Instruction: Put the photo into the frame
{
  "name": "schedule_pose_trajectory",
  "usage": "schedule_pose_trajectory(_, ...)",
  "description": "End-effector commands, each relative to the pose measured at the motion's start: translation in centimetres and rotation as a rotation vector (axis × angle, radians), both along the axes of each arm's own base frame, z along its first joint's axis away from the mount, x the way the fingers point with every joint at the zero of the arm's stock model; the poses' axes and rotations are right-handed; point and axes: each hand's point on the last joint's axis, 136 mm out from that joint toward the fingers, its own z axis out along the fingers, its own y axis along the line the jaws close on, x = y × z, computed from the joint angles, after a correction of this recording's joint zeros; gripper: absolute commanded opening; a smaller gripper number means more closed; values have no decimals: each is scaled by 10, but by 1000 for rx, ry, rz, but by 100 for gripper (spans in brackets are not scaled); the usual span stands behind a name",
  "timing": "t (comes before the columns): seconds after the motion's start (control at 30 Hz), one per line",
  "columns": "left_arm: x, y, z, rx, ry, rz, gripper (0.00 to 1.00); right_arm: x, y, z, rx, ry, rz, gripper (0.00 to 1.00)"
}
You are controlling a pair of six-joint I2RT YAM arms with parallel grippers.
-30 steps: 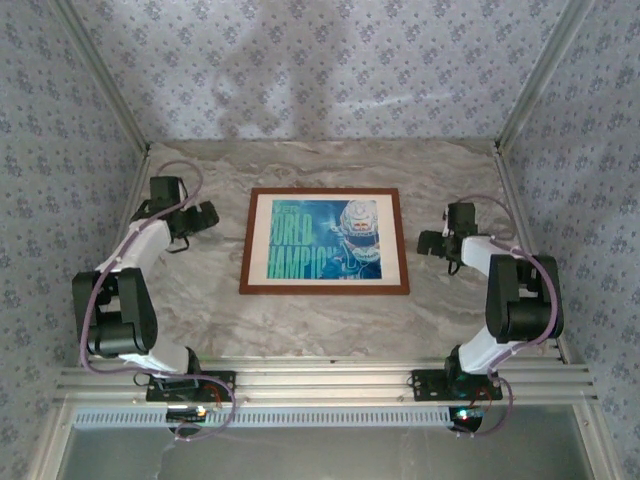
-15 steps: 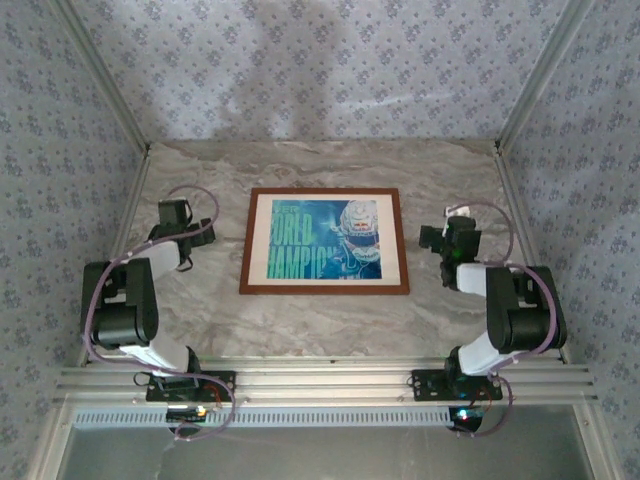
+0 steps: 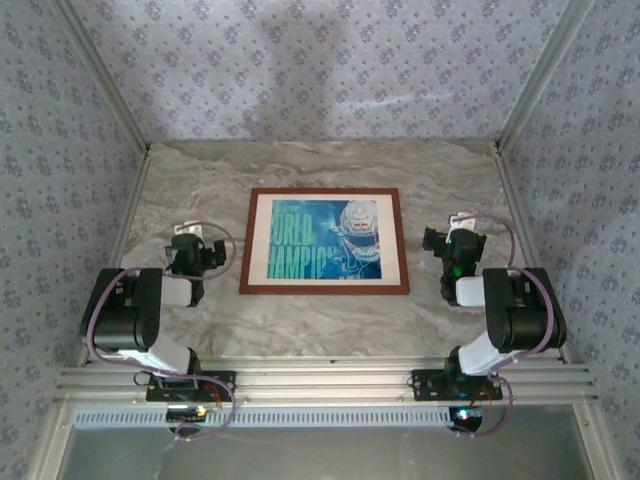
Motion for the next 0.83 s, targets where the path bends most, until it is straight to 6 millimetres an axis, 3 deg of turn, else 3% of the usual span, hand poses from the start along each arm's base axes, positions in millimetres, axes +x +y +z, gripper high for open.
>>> schedule_pose_trajectory(0.0, 23, 1, 42, 16, -164, -5, 99, 3, -3, 9, -16, -37, -13, 100)
schedule_pose_trajectory(0.8, 24, 1, 40, -7, -143, -19, 99, 4, -1, 10, -21, -36, -6, 100)
